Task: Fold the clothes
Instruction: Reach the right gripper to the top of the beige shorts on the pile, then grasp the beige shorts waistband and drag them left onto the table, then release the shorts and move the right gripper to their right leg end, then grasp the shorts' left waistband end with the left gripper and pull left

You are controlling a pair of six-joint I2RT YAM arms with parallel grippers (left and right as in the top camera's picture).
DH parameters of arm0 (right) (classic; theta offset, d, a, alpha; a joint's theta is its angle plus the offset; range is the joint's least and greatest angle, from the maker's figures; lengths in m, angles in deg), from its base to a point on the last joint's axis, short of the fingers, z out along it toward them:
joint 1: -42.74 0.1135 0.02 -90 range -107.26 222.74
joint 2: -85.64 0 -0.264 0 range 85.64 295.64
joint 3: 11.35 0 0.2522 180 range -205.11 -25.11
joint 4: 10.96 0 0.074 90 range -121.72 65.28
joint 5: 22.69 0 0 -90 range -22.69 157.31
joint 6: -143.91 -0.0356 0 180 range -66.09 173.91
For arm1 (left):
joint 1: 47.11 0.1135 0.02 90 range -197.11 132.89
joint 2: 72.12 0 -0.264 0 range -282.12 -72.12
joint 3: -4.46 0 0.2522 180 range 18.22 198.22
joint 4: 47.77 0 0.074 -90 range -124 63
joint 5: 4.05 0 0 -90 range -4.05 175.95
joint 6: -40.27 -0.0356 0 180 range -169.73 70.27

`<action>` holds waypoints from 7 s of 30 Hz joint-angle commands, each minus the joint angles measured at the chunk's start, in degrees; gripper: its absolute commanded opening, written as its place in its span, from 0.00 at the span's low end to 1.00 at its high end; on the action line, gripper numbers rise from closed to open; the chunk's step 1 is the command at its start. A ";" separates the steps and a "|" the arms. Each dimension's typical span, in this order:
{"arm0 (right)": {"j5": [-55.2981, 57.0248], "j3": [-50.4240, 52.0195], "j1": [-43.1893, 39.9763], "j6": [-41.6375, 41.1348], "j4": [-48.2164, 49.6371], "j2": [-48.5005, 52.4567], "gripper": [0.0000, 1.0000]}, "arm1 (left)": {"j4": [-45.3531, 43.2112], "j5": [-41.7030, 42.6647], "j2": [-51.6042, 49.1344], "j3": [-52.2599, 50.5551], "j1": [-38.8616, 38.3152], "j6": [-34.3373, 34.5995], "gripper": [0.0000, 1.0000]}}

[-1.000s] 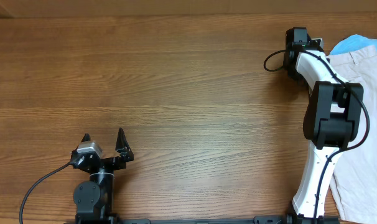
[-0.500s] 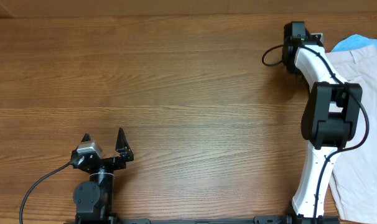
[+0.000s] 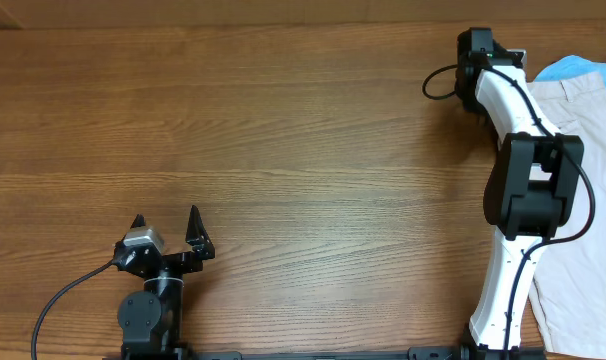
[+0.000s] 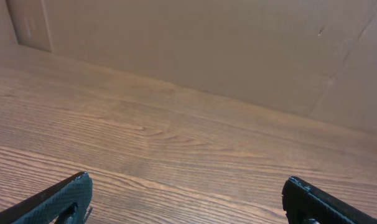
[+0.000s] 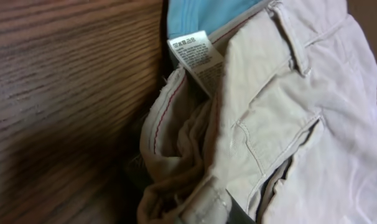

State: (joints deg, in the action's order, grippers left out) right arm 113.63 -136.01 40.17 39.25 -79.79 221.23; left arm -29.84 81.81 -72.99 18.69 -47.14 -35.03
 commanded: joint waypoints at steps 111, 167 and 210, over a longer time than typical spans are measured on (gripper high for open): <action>-46.84 25.33 21.20 -34.10 -13.33 -22.34 0.04 | -0.15 -0.55 0.50 -0.17 -0.37 0.33 1.00; -40.41 43.78 21.92 -27.15 3.89 -44.61 1.00 | -10.91 24.68 0.50 0.57 -0.37 7.41 1.00; -38.69 45.29 21.94 -27.28 8.33 -44.17 1.00 | 47.43 20.70 -113.44 82.18 -0.37 -15.37 0.23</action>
State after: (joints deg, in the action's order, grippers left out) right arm 74.01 -91.20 62.27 11.80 -71.85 176.55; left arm 18.49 103.51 -184.31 100.11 -47.14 -50.22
